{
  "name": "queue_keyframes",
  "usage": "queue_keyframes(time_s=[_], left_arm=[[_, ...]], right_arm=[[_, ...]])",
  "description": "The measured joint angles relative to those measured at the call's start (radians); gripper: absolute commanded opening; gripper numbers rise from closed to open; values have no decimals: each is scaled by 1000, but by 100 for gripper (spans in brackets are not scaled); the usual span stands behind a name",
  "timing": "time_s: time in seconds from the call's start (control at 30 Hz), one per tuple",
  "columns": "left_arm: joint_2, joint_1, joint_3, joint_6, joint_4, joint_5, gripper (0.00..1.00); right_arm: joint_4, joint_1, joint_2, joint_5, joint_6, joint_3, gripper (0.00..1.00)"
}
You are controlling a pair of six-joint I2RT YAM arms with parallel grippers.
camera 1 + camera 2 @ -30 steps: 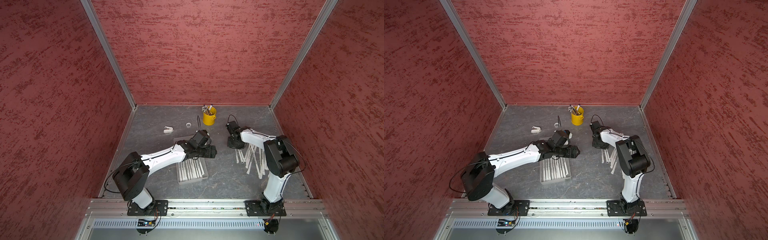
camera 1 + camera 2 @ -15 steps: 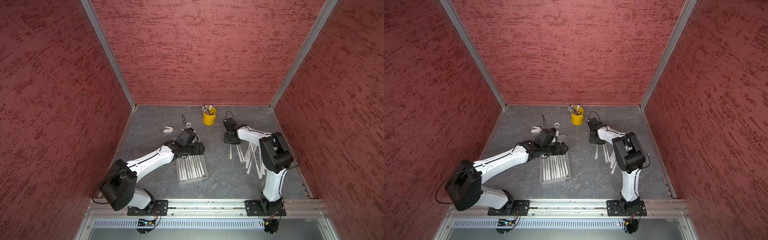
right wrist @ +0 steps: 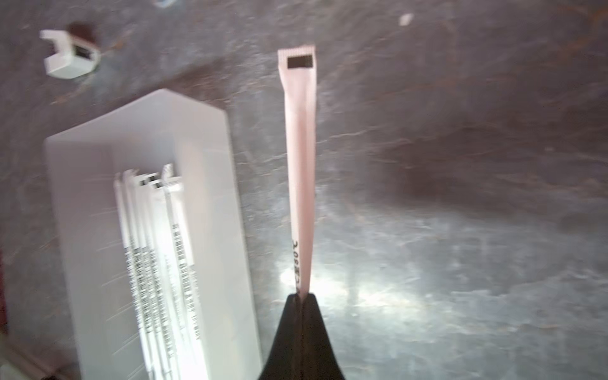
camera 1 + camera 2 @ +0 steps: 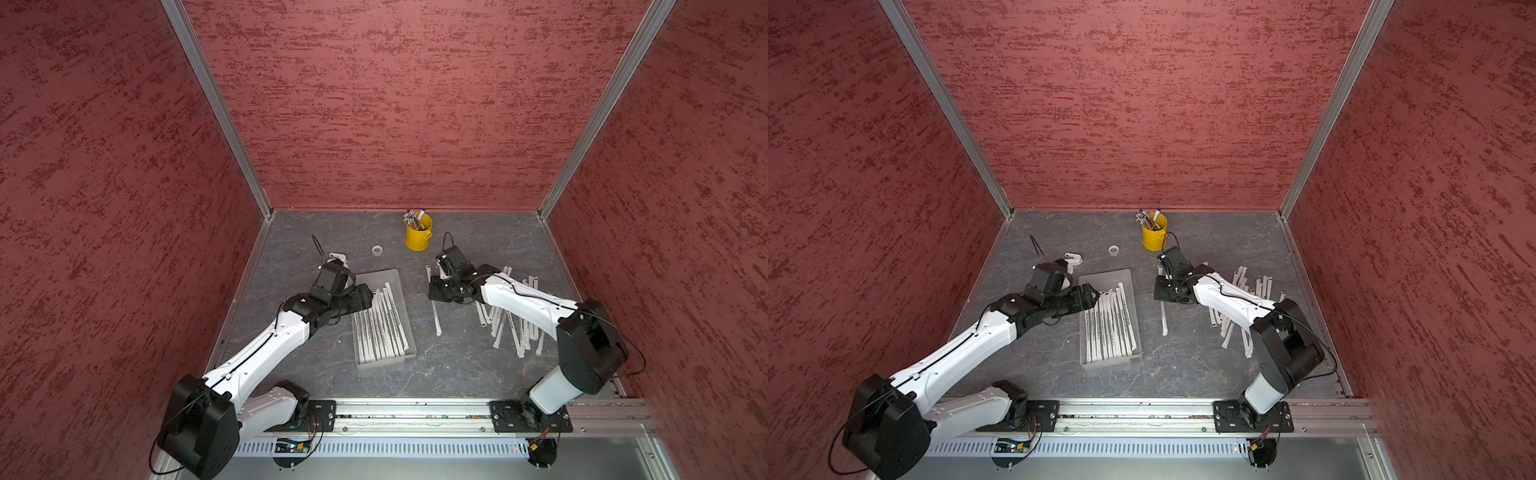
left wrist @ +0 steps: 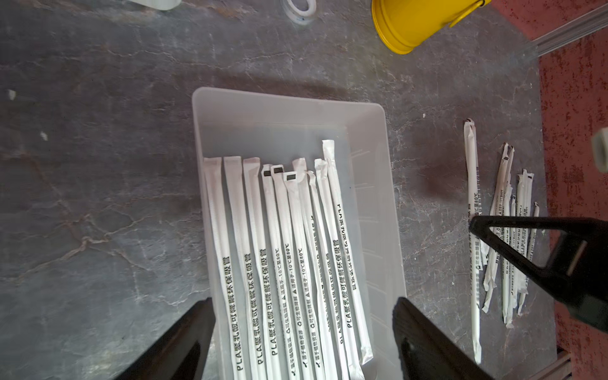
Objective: Put the straws into the storage box
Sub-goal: Pick up the straw from the center of the board, then place the straw in the storage box.
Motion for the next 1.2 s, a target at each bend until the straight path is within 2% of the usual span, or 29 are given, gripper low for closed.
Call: queue_keyframes(time_s=[0.17, 0.3, 0.5, 1.2], left_arm=[[-3, 3, -14, -8, 2, 1, 87], [-3, 3, -30, -15, 4, 4, 87], [-3, 4, -42, -16, 7, 6, 87], [-2, 4, -48, -16, 28, 16, 87]], right_arm=[[-35, 196, 97, 111, 14, 214, 2], [-64, 276, 212, 211, 27, 305, 2], [-143, 282, 324, 285, 57, 299, 2], [-168, 285, 395, 295, 104, 275, 9]])
